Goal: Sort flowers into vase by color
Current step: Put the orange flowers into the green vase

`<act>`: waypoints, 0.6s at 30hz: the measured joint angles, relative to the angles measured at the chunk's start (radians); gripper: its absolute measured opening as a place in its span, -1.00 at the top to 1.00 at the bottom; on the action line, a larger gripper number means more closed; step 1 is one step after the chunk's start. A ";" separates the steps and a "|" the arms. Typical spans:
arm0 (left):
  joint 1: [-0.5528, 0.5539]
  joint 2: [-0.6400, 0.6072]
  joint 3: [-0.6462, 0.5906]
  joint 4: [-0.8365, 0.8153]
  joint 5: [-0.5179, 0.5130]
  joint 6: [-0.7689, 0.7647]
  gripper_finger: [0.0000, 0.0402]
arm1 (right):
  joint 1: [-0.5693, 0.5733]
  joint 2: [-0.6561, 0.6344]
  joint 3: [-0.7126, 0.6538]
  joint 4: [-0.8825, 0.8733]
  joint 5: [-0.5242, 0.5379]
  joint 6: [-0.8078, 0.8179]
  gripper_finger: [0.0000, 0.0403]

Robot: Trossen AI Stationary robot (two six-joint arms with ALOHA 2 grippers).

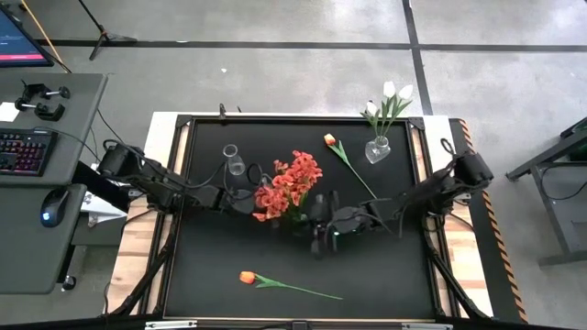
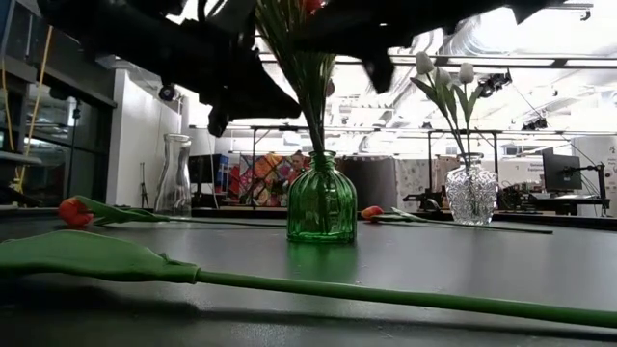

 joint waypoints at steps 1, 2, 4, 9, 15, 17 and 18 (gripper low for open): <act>0.006 0.007 0.001 0.010 0.000 0.000 1.00 | -0.002 0.022 0.025 -0.018 0.006 -0.016 1.00; 0.012 0.009 0.002 0.008 0.001 0.000 1.00 | -0.002 0.045 0.054 -0.042 0.018 -0.032 1.00; 0.019 0.010 0.000 -0.001 0.006 0.000 1.00 | -0.001 0.081 0.108 -0.105 0.056 -0.039 1.00; 0.027 0.010 0.000 0.001 0.044 0.024 1.00 | 0.001 0.104 0.170 -0.193 0.137 -0.045 1.00; 0.013 0.009 0.001 -0.009 0.130 0.026 1.00 | 0.021 0.086 0.169 -0.273 0.301 -0.003 1.00; 0.006 0.009 0.000 -0.009 0.137 0.025 1.00 | 0.030 0.086 0.168 -0.287 0.336 0.020 1.00; 0.001 0.009 0.000 -0.010 0.138 0.025 1.00 | 0.036 0.086 0.168 -0.291 0.351 0.029 1.00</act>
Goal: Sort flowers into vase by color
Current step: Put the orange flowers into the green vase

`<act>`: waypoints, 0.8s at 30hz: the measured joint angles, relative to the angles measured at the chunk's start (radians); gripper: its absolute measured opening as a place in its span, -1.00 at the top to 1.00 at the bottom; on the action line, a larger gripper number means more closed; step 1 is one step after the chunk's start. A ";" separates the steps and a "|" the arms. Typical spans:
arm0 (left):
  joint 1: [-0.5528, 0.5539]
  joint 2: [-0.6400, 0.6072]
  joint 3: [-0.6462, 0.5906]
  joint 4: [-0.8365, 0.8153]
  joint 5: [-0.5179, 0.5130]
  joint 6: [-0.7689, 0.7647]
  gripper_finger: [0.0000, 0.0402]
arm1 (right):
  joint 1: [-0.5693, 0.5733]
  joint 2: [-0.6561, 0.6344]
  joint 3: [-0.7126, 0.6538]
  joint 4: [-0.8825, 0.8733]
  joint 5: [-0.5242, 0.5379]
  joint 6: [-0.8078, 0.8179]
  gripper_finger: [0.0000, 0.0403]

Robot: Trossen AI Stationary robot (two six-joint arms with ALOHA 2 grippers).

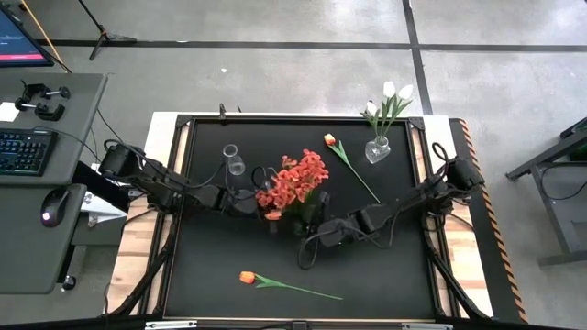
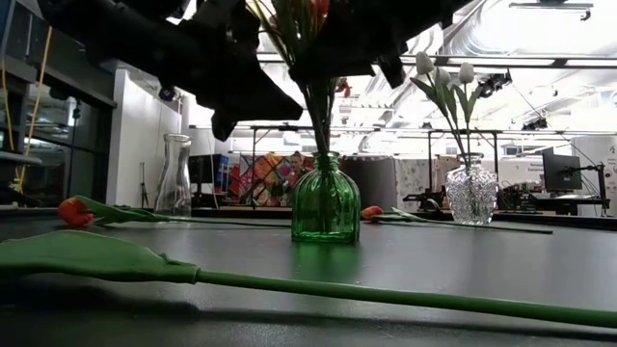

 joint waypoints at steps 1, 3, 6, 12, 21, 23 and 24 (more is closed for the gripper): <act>-0.001 0.000 0.000 -0.004 0.000 0.000 1.00 | 0.005 0.000 0.000 -0.001 0.016 0.011 1.00; -0.007 0.000 0.000 -0.008 0.000 0.000 1.00 | 0.016 0.000 0.000 -0.008 0.043 0.022 1.00; -0.012 0.000 0.000 -0.019 0.003 0.000 1.00 | 0.032 0.000 0.000 -0.008 0.083 0.035 1.00; -0.013 0.000 0.000 -0.069 0.023 -0.010 1.00 | 0.065 0.000 0.000 -0.038 0.187 0.127 1.00; -0.011 -0.081 -0.049 -0.225 0.036 -0.010 1.00 | 0.108 0.000 0.000 -0.075 0.179 0.188 1.00; -0.009 -0.134 -0.081 -0.261 0.020 -0.013 1.00 | 0.118 0.000 -0.001 -0.090 0.141 0.203 1.00; -0.006 -0.164 -0.100 -0.269 0.008 -0.023 1.00 | 0.121 0.000 -0.001 -0.096 0.115 0.211 1.00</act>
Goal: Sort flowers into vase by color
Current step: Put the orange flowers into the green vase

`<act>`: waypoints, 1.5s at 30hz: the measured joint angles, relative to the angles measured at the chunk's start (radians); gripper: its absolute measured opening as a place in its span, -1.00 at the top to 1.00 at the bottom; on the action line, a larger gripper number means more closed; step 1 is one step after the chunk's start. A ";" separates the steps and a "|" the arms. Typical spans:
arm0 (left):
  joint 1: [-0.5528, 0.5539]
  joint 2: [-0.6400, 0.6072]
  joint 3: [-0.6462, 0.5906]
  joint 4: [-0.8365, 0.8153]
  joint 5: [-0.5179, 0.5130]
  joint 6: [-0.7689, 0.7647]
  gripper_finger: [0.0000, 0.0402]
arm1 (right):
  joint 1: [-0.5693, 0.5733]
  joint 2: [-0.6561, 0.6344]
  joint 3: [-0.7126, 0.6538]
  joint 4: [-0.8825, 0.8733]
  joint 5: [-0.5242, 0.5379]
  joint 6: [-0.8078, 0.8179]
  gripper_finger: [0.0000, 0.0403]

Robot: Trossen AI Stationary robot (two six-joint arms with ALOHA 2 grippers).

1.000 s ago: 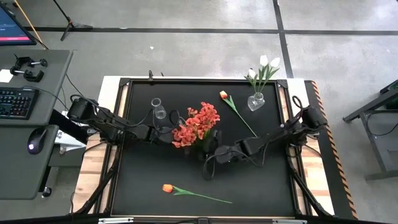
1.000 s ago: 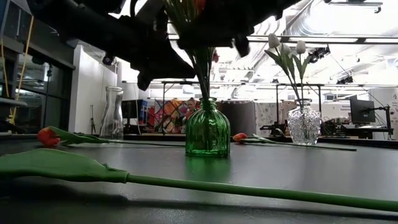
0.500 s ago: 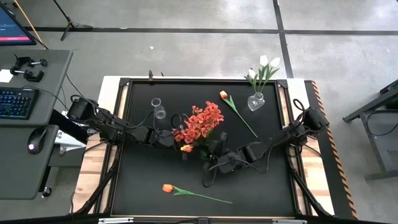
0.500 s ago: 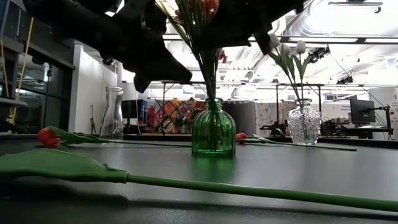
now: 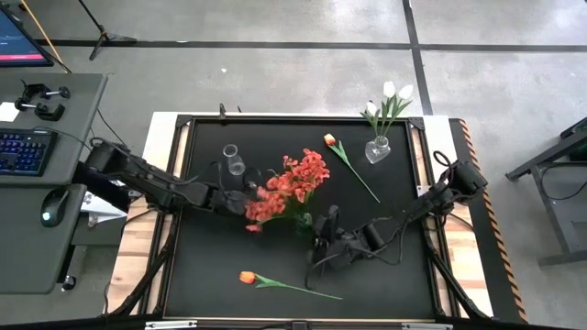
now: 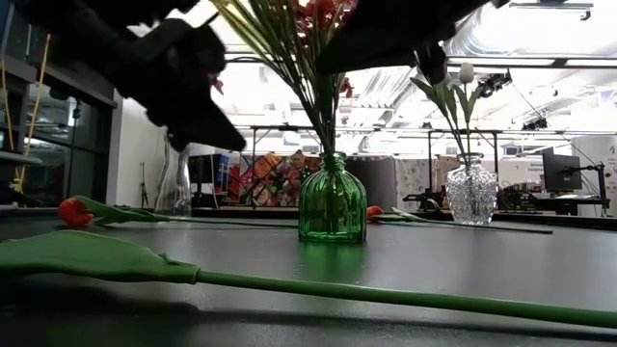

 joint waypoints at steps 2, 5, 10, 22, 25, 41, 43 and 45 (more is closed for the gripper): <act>0.002 -0.066 -0.045 -0.016 -0.027 -0.028 1.00 | 0.004 0.000 0.000 -0.001 -0.061 0.009 1.00; 0.002 -0.157 -0.119 -0.017 -0.078 -0.084 1.00 | -0.008 0.000 0.000 -0.004 -0.142 0.015 0.99; 0.002 -0.265 -0.210 -0.011 -0.099 -0.176 1.00 | -0.061 0.000 0.000 -0.008 -0.187 -0.043 0.79; -0.001 -0.301 -0.232 0.000 -0.101 -0.233 1.00 | -0.093 0.000 0.000 -0.025 -0.224 -0.072 0.03; -0.001 -0.301 -0.232 -0.001 -0.101 -0.231 1.00 | -0.080 -0.003 0.000 -0.028 -0.226 -0.091 0.03; 0.000 -0.300 -0.232 -0.004 -0.109 -0.213 1.00 | -0.136 -0.004 0.000 0.017 -0.144 -0.215 0.02; 0.000 -0.300 -0.232 -0.005 -0.113 -0.213 1.00 | -0.138 -0.004 0.000 0.033 -0.144 -0.235 0.02; 0.000 -0.300 -0.231 -0.005 -0.118 -0.213 1.00 | -0.143 -0.004 0.000 0.056 -0.144 -0.259 0.02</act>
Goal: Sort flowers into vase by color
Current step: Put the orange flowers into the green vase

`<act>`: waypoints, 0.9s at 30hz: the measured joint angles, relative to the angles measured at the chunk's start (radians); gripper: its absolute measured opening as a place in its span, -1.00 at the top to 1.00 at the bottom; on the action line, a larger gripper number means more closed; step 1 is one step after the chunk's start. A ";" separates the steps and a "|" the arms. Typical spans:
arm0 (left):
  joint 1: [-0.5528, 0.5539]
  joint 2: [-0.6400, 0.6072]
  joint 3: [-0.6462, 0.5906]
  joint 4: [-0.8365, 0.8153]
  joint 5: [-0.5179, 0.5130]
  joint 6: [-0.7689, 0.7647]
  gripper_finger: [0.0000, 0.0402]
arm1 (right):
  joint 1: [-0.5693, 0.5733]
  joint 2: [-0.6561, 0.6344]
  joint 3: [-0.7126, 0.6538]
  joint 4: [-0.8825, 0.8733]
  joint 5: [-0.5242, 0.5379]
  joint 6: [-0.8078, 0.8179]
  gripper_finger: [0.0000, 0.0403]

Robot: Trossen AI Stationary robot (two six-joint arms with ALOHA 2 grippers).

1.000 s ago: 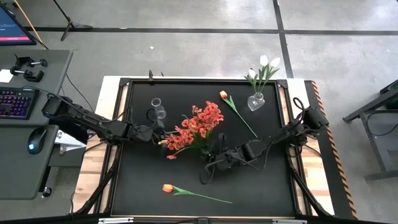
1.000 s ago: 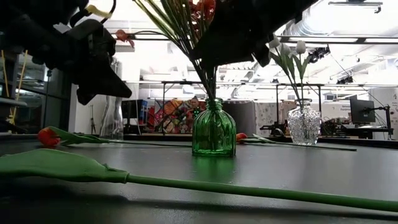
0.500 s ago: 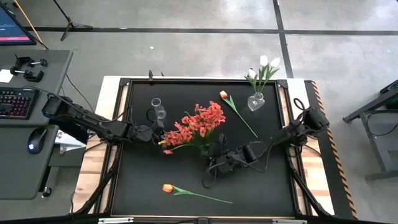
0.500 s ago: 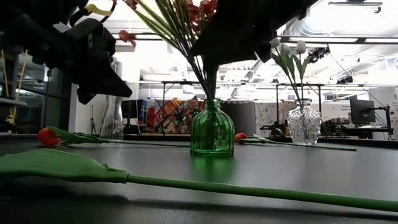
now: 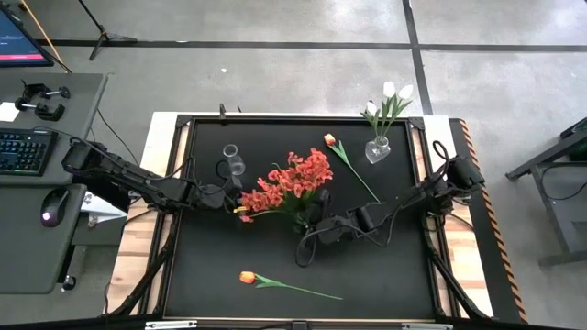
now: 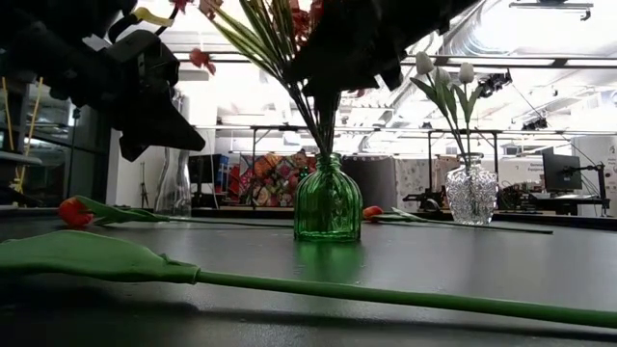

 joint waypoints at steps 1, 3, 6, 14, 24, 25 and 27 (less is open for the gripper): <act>0.000 0.000 0.000 0.000 -0.004 0.000 1.00 | -0.002 0.000 0.000 0.011 0.000 -0.012 0.02; 0.000 0.000 0.000 0.000 -0.011 0.000 1.00 | -0.007 0.000 0.000 0.033 -0.001 -0.024 0.03; 0.000 0.000 0.000 0.000 -0.013 0.000 1.00 | -0.011 0.000 0.000 0.054 0.000 -0.029 0.09; 0.000 0.000 0.000 0.000 -0.014 0.001 1.00 | -0.010 0.000 0.000 0.100 0.000 -0.027 0.51; 0.000 0.000 0.000 -0.004 -0.014 0.000 1.00 | 0.011 0.000 0.000 0.140 0.081 0.076 0.97; 0.000 0.000 0.000 -0.004 -0.014 0.000 1.00 | 0.018 0.000 0.000 0.141 0.108 0.077 0.98; 0.000 0.000 0.000 -0.004 -0.014 0.004 1.00 | 0.032 0.000 0.000 0.143 0.162 0.081 0.98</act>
